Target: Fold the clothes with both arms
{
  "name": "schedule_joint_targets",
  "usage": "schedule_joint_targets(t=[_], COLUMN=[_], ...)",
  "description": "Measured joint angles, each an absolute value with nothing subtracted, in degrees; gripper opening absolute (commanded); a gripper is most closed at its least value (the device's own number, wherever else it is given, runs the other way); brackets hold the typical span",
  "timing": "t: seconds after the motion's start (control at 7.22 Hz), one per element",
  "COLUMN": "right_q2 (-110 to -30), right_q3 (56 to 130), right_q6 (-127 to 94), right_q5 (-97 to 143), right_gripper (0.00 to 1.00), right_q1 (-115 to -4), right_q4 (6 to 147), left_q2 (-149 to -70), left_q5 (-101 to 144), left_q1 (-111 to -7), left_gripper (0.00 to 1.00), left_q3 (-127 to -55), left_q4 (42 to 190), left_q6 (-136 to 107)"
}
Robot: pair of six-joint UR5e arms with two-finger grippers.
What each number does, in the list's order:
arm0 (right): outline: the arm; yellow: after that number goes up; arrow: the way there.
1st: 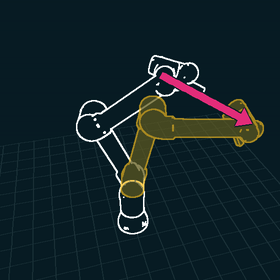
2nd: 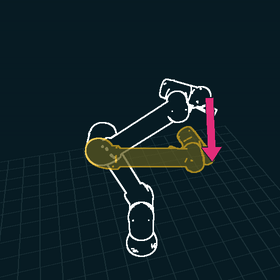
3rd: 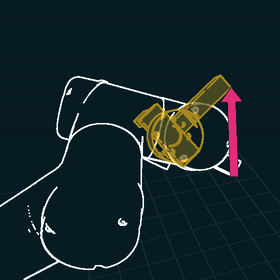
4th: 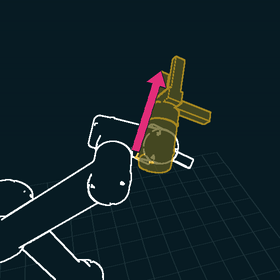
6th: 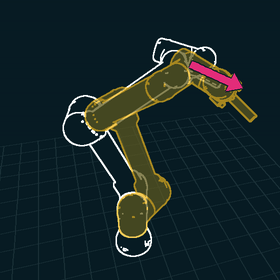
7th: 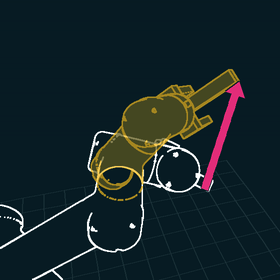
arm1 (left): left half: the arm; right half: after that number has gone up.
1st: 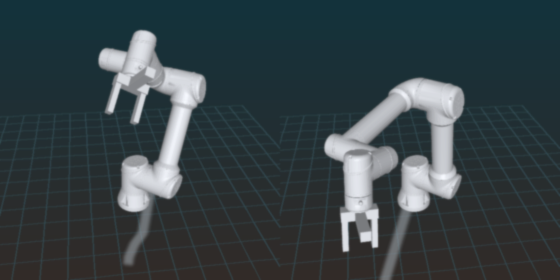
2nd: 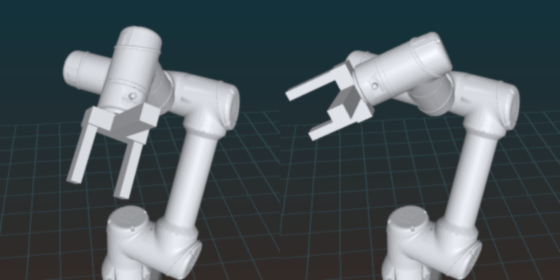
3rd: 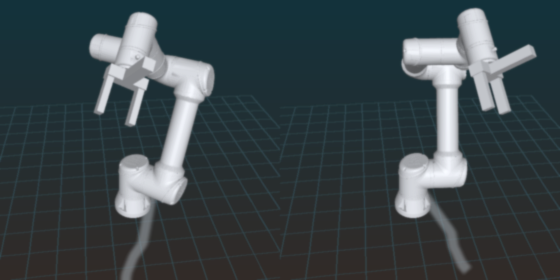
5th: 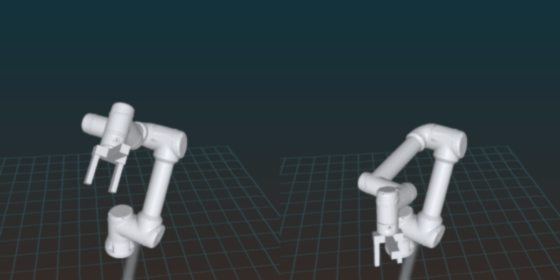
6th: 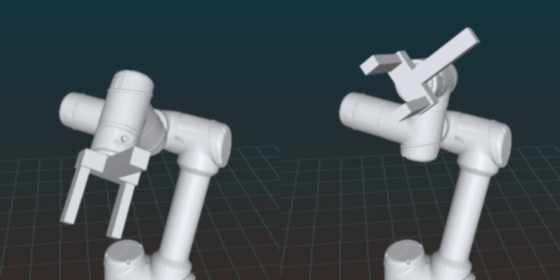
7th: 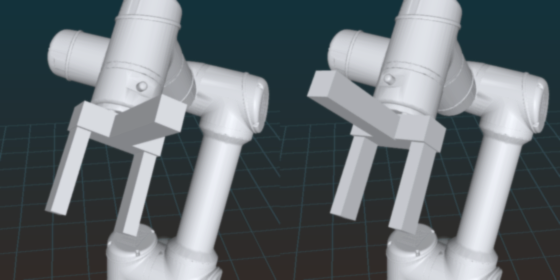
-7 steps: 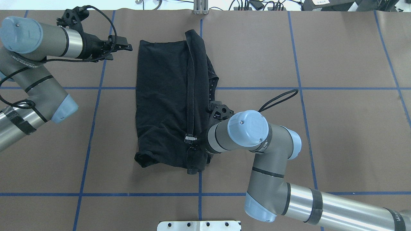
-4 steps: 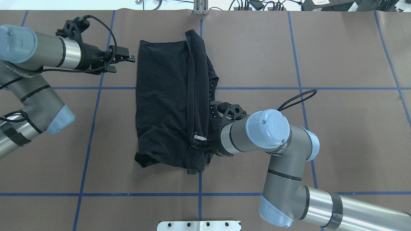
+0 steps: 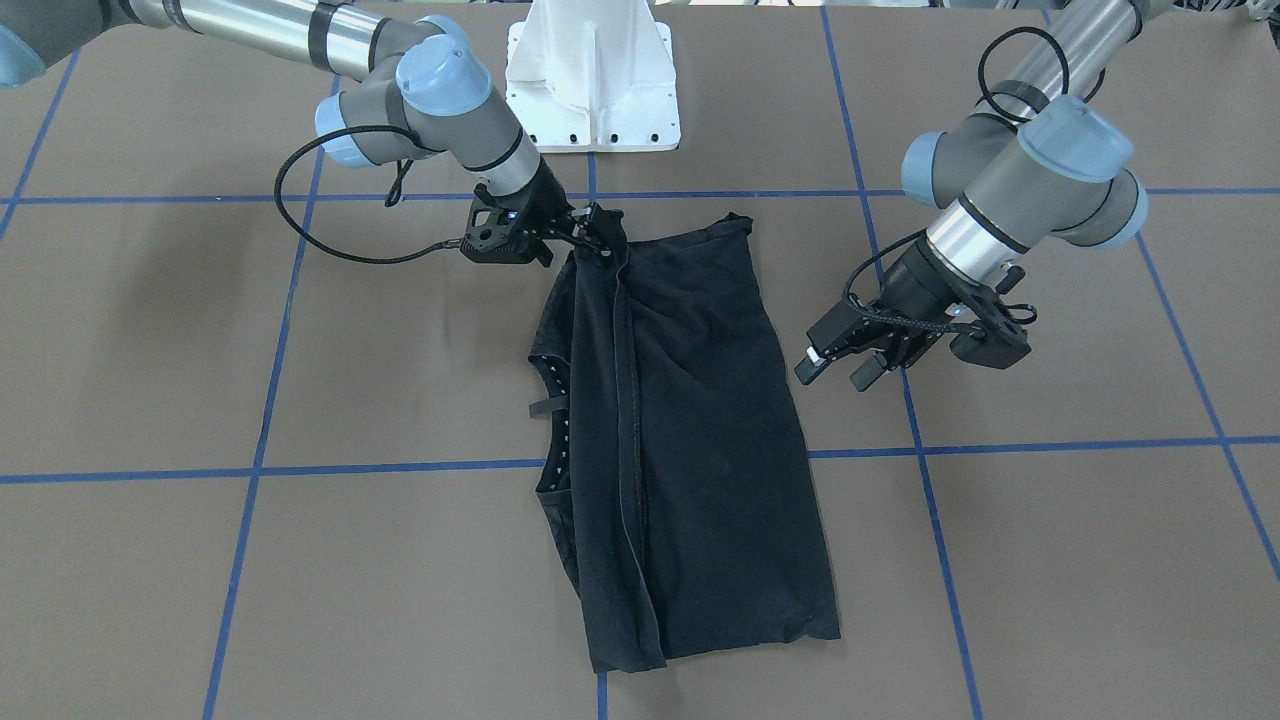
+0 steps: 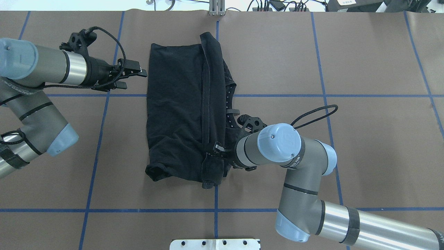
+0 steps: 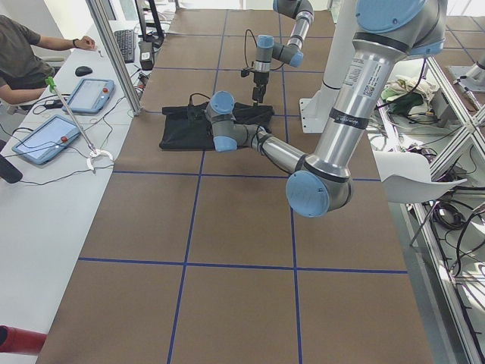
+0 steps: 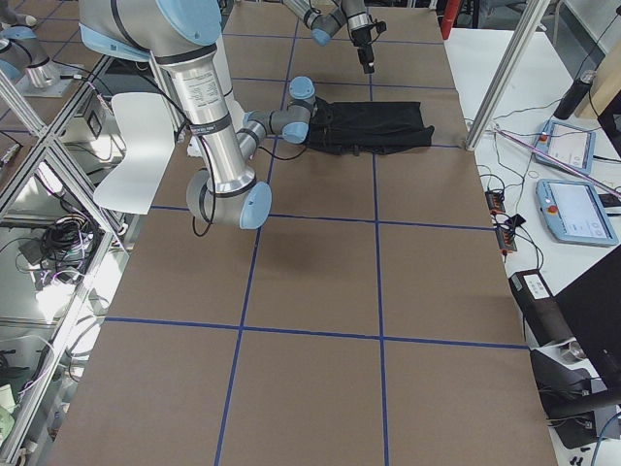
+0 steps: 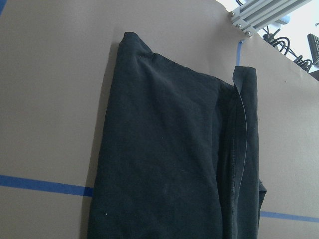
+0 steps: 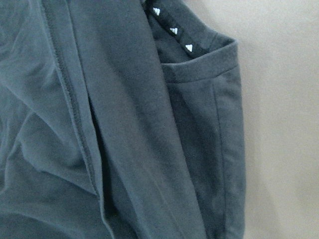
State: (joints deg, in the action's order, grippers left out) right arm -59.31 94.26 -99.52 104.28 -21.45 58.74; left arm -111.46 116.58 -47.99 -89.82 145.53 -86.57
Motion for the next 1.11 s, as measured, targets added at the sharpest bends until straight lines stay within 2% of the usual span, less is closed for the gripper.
schedule_joint_targets(t=[0.55,1.11], right_q2=[-57.1,-57.1], right_q3=[90.4,90.1], right_q6=[-99.5,-99.5], right_q5=[104.3,104.5], right_gripper=[1.0,1.0], right_q1=[-20.7,-19.3], right_q4=[58.6,58.8], left_q2=[-111.4,-111.4], left_q5=[116.5,116.4], left_q1=[-48.0,-47.9], left_gripper=[0.99,0.99], left_q3=[-89.8,-89.8], left_q4=[145.5,145.5], left_q6=[-86.6,-86.6])
